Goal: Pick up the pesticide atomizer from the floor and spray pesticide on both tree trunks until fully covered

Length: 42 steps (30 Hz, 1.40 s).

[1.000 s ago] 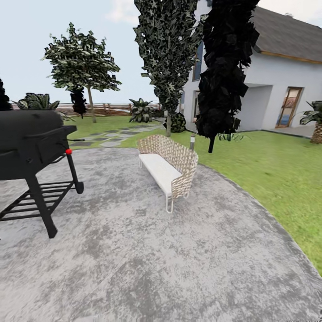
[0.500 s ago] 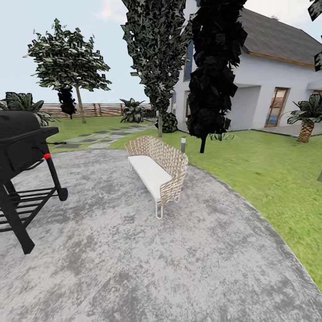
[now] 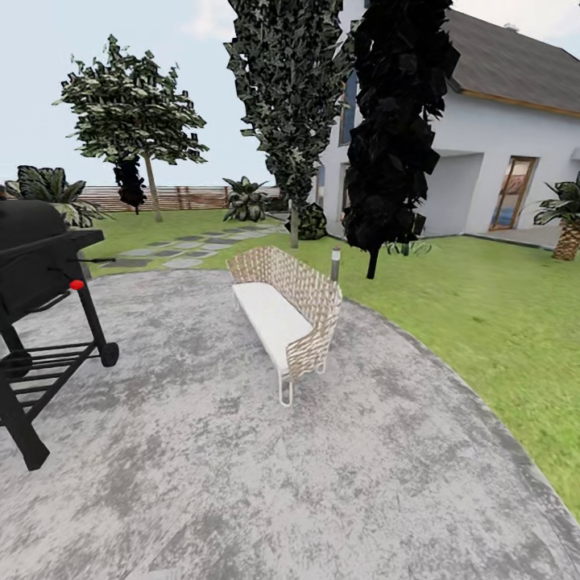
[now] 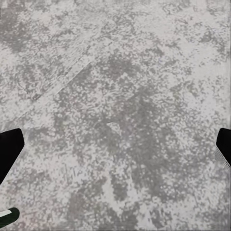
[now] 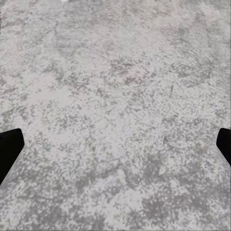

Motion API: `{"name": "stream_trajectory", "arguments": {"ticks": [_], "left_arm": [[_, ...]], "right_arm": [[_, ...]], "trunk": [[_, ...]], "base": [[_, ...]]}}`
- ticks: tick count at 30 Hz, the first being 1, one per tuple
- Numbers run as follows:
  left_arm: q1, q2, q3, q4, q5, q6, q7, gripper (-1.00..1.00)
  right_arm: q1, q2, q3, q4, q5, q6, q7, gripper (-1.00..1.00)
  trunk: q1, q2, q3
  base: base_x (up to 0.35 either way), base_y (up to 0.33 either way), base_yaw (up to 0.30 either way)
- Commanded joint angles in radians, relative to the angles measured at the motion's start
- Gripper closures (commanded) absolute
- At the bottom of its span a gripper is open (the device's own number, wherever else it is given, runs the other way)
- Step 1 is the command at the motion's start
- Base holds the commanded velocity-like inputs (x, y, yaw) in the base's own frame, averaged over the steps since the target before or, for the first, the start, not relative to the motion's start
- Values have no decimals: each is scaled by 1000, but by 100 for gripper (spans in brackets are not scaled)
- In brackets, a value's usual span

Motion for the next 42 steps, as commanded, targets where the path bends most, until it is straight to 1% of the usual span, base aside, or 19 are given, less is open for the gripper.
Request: {"name": "stream_trajectory", "arguments": {"ticks": [1, 31, 42], "left_arm": [[0, 0, 0, 0, 0, 0, 0, -100], [0, 1, 0, 0, 0, -2, 0, -100], [0, 2, 1, 0, -1, -4, 0, -100]], "right_arm": [[0, 0, 0, 0, 0, 0, 0, -100], [0, 0, 0, 0, 0, 0, 0, -100], [0, 1, 0, 0, 0, 0, 0, -100]], "trunk": [[0, 0, 0], [0, 0, 0], [0, 0, 0]], "base": [[293, -154, 168], [288, -179, 260], [296, -105, 273]]}}
